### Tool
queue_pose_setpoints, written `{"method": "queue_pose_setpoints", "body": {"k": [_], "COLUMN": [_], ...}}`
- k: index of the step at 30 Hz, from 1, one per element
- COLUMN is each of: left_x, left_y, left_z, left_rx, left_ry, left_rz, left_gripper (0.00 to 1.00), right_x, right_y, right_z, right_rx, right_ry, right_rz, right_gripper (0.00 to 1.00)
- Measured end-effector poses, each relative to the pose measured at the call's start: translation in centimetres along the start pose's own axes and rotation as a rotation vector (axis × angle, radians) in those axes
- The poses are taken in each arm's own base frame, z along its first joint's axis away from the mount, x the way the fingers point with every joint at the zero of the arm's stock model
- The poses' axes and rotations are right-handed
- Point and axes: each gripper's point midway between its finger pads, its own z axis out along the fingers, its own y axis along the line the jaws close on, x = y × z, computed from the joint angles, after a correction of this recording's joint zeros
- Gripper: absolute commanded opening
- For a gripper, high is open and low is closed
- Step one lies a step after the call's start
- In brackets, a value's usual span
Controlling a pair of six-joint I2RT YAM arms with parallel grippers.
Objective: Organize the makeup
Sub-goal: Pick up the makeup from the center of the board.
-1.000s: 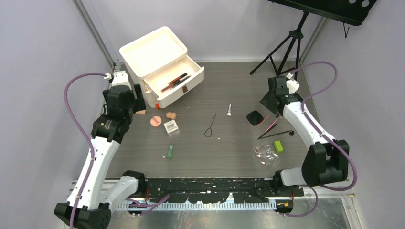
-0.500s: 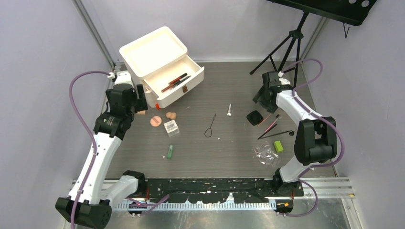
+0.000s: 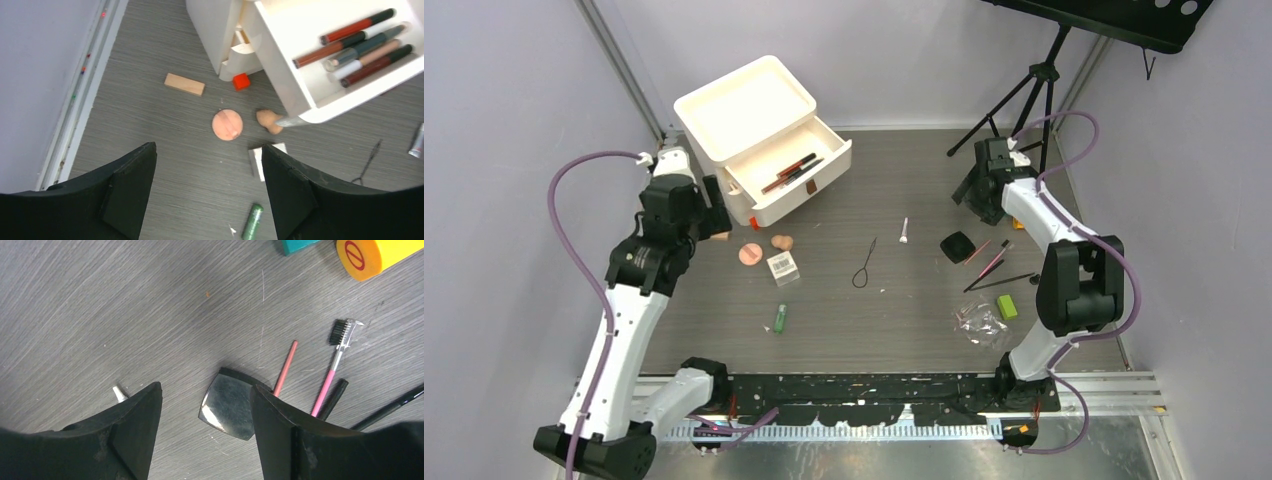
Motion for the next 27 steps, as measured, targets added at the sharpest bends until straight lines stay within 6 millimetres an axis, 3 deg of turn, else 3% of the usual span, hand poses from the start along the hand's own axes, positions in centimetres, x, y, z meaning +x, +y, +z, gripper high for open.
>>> {"method": "queue_pose_setpoints", "body": {"k": [3, 5, 11, 14, 18, 20, 23, 25, 27], "left_x": [-0.5, -0.5, 0.1, 1.9, 5.5, 6.7, 7.6, 8.7, 11.0], "left_y": [-1.4, -3.4, -12.6, -17.9, -22.5, -23.2, -22.5, -20.9, -17.8], "left_z": [-1.6, -2.7, -5.7, -6.0, -5.3, -4.8, -4.4, -4.1, -3.7], "left_rx": [0.057, 0.116, 0.31, 0.394, 0.488, 0.493, 0.462, 0.419, 0.35], "left_ry": [-0.01, -0.018, -0.026, -0.01, 0.057, 0.088, 0.106, 0.122, 0.16], "left_rz": [-0.006, 0.019, 0.176, 0.247, 0.303, 0.317, 0.298, 0.283, 0.275], "left_gripper": [0.79, 0.79, 0.81, 0.8, 0.79, 0.79, 0.79, 0.81, 0.81], "right_x": [0.3, 0.4, 1.0, 1.5, 2.6, 3.2, 4.0, 4.2, 4.1], "right_y": [0.0, -0.1, -0.6, -1.0, -1.3, -1.4, -1.7, -1.8, -1.6], "right_z": [0.2, 0.3, 0.6, 0.8, 1.0, 1.1, 1.1, 0.8, 0.5], "right_rx": [-0.005, -0.007, -0.006, -0.005, -0.016, -0.026, -0.032, -0.039, -0.055], "right_ry": [0.013, 0.019, 0.037, 0.054, 0.092, 0.109, 0.126, 0.131, 0.127], "right_rz": [-0.003, -0.01, -0.028, -0.047, -0.074, -0.08, -0.084, -0.087, -0.088], "right_gripper": [0.69, 0.69, 0.69, 0.67, 0.64, 0.64, 0.63, 0.64, 0.64]}}
